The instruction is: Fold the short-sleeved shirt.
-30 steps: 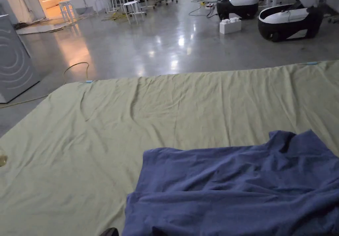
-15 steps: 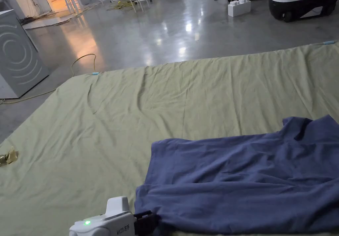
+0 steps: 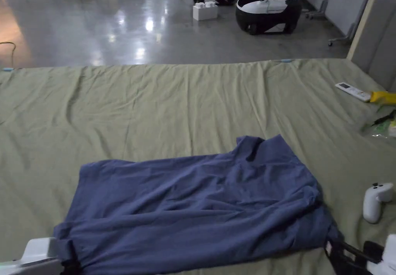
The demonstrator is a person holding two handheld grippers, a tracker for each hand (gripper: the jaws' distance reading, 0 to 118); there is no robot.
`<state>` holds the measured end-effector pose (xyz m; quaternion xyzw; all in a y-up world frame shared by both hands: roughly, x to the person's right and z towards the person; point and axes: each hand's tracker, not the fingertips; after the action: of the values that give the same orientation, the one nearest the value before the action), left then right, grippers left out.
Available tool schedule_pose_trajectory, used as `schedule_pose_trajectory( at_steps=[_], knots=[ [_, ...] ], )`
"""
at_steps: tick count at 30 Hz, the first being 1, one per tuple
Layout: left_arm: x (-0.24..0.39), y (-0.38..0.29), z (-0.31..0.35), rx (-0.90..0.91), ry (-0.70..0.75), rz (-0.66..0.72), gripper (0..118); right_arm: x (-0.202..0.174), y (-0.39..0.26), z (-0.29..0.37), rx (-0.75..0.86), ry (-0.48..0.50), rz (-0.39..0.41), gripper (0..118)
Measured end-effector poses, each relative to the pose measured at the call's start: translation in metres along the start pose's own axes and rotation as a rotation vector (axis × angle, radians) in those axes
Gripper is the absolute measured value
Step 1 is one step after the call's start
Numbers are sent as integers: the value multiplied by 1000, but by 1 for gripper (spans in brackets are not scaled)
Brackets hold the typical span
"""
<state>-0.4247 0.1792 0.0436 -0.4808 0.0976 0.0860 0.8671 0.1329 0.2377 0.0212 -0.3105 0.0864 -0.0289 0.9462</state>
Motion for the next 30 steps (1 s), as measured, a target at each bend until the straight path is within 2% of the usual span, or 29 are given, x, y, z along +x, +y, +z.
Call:
schedule_pose_trajectory(
  at_steps=[1, 2, 3, 5, 7, 8, 10, 11, 12, 13, 14, 15, 17, 20, 21, 23, 30],
  knots=[
    [0, 0, 0, -2, -1, -2, 12, 9, 2, -19, -13, 3, -5, 79],
    [1, 1, 1, -6, -1, -2, 12, 13, 5, -36, -18, -7, -24, 81],
    [2, 2, 0, -22, -7, 2, 12, 18, 9, -55, -51, -28, -70, 77],
    [2, 3, -1, -31, -7, -9, 12, 28, 14, -90, -131, -97, -95, 77],
    [2, 3, -2, -36, -12, -16, 12, 29, 13, -117, -187, -138, -45, 75],
    [1, 3, -2, -35, -15, -17, 12, 27, 10, -128, -226, -126, -5, 71],
    [-2, 0, -1, -26, -24, -9, 12, 19, 2, -142, -291, -107, 108, 42],
    [-3, -2, 0, -18, -30, 2, 12, 10, -4, -142, -289, -112, 188, 32],
    [-3, -4, 1, -9, -30, 7, 12, 1, 0, -137, -261, -168, 236, 23],
    [-1, -5, 1, -2, -27, 8, 12, -1, 1, -139, -279, -152, 206, 12],
    [0, -5, 2, 1, -21, 2, 12, -4, 3, -139, -291, -141, 181, 10],
    [2, -2, 2, -5, -18, -4, 12, -5, 5, -137, -295, -169, 184, 9],
    [-3, 7, 12, -22, -34, 3, 10, -11, 13, -119, -273, -162, 177, 9],
    [-19, 5, 55, 69, -98, 75, 8, -10, 23, -77, -201, -191, 204, 9],
    [-23, 3, 69, 84, -126, 83, 8, -3, 25, -67, -201, -188, 180, 9],
    [-31, -7, 98, 122, -143, 108, 8, 7, 19, -40, -182, -133, 78, 9],
    [-44, -84, 143, 77, -160, 89, 8, 15, -42, 42, -225, -126, 75, 9]
  ],
)
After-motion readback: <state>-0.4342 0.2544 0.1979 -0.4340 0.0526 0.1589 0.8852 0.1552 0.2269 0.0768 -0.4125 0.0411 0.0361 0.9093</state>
